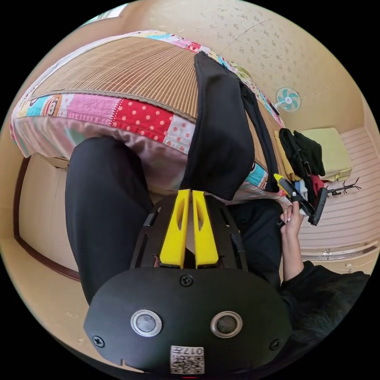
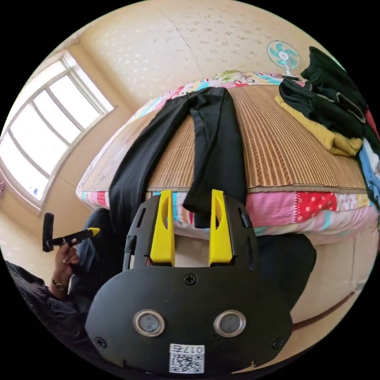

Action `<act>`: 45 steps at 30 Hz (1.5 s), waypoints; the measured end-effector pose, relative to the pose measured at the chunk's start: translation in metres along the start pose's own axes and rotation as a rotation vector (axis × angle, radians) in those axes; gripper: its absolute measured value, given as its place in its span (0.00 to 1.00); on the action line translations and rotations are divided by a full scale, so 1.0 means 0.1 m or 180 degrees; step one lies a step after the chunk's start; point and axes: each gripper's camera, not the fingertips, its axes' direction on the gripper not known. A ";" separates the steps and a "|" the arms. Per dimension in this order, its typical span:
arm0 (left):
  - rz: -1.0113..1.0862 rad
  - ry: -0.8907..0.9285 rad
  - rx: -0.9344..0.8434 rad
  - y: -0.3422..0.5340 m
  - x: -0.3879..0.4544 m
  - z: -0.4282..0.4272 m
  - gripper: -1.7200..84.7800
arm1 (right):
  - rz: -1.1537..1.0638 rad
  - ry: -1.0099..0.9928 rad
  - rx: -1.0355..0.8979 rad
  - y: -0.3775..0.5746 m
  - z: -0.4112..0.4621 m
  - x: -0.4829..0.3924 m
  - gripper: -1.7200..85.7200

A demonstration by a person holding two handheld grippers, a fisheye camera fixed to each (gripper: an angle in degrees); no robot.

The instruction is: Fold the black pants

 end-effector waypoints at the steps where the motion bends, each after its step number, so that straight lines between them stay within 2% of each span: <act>1: 0.0010 0.0040 0.0077 0.02 0.00 -0.09 0.02 | -0.0143 0.0153 -0.0191 -0.04 0.08 0.01 0.12; 3: 0.0031 0.0059 0.0154 0.04 0.03 -0.23 0.02 | -0.0120 0.0039 -0.0103 -0.07 -0.08 0.04 0.08; 5: 0.0130 0.0064 0.0193 0.08 0.13 -0.39 0.02 | 0.0107 -0.0547 0.0266 -0.05 -0.39 0.19 0.07; 7: 0.0213 0.0106 0.0223 0.13 0.21 -0.51 0.02 | 0.0712 -0.1357 0.0897 0.11 -0.84 0.65 0.06; 8: 0.0253 0.0158 0.0232 0.16 0.24 -0.58 0.02 | 0.0908 -0.1489 0.1073 0.20 -0.93 0.80 0.06; 10: 0.0283 0.0234 0.0213 0.22 0.28 -0.65 0.02 | 0.1764 -0.1629 0.1480 0.59 -1.03 1.41 0.05; 12: 0.0323 0.0272 0.0137 0.28 0.32 -0.70 0.03 | 0.2159 -0.1342 0.1226 0.78 -0.87 1.80 0.05; 14: 0.0402 0.0287 -0.0006 0.35 0.38 -0.75 0.05 | 0.2349 -0.1379 0.0961 0.92 -0.70 2.07 0.05; 17: 0.0534 0.0437 -0.0071 0.37 0.52 -0.88 0.09 | 0.2174 -0.1512 0.0975 1.01 -0.77 2.10 0.05; 22: 0.0975 0.1065 -0.0064 0.08 1.14 -1.14 0.17 | 0.0861 -0.1716 0.0882 0.77 -1.18 1.33 0.04; 25: 0.1362 0.1387 -0.0216 -0.23 1.76 -1.15 0.20 | 0.0270 -0.1984 0.0640 0.62 -1.20 0.94 0.04; 27: 0.1499 0.1381 -0.0375 -0.39 2.07 -1.04 0.21 | 0.0043 -0.2185 0.0488 0.55 -1.12 0.79 0.05; 29: 0.1491 0.1284 -0.0718 -0.52 2.31 -0.78 0.16 | -0.0086 -0.2395 0.0254 0.48 -0.99 0.70 0.05; 31: 0.1489 0.1557 -0.0897 -0.52 2.36 -0.64 0.09 | -0.0225 -0.2547 -0.0115 0.36 -0.84 0.66 0.05; 35: 0.1390 0.1521 -0.0781 -0.46 2.27 -0.75 0.07 | -0.0493 -0.2594 -0.0420 -0.03 -0.86 0.86 0.06; 39: 0.1287 0.1642 -0.0626 -0.46 2.20 -1.00 0.06 | -0.0198 -0.2276 0.0185 -0.94 -0.96 1.33 0.08; 41: 0.1172 0.1753 -0.0528 -0.45 2.17 -1.15 0.06 | 0.0067 -0.1777 0.0036 -1.51 -0.68 1.42 0.11; 43: 0.1095 0.1809 -0.0472 -0.46 2.15 -1.25 0.06 | 0.0183 -0.1269 -0.0161 -2.29 -0.12 1.45 0.17; 45: 0.1032 0.1854 -0.0427 -0.47 2.11 -1.34 0.06 | 0.0377 -0.1033 -0.0276 -2.79 0.34 1.50 0.19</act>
